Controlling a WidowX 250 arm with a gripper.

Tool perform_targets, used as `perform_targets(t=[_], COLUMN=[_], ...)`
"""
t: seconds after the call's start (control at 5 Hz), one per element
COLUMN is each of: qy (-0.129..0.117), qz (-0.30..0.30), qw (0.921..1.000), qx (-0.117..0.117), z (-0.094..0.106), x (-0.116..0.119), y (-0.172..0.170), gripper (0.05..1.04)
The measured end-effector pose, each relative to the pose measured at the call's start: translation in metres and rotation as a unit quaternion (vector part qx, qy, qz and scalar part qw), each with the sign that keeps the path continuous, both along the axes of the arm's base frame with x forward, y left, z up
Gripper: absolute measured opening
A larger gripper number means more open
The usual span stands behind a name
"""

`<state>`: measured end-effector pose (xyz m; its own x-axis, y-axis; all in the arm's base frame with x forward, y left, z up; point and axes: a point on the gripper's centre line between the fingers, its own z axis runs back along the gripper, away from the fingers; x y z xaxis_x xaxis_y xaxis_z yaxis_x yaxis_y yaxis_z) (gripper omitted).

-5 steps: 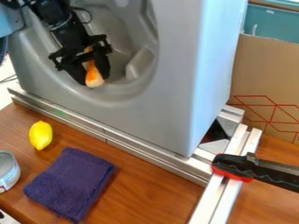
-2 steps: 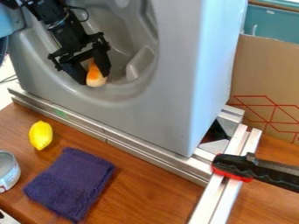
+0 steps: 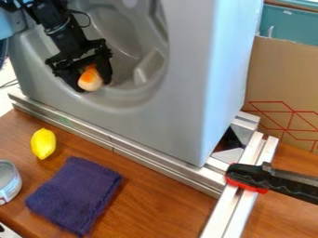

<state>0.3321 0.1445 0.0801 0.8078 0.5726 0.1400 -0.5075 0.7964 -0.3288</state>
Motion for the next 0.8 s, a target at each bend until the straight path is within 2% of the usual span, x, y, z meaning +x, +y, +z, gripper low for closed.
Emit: perform_targets(t=[0.2,0.4,0.6,0.8], qy=[0.006,0.001,0.015,0.065], qz=[-0.013,-0.02,-0.032,-0.063], qw=[0.9994,0.999,0.9982,0.9936], qx=[0.031,0.041,0.049,0.067], z=[0.006,0.018,0.025,0.037], x=[-0.009,-0.027,-0.051,-0.078], y=[-0.008,-0.019,-0.037,-0.051], gripper=[0.988,0.99,0.991,0.991])
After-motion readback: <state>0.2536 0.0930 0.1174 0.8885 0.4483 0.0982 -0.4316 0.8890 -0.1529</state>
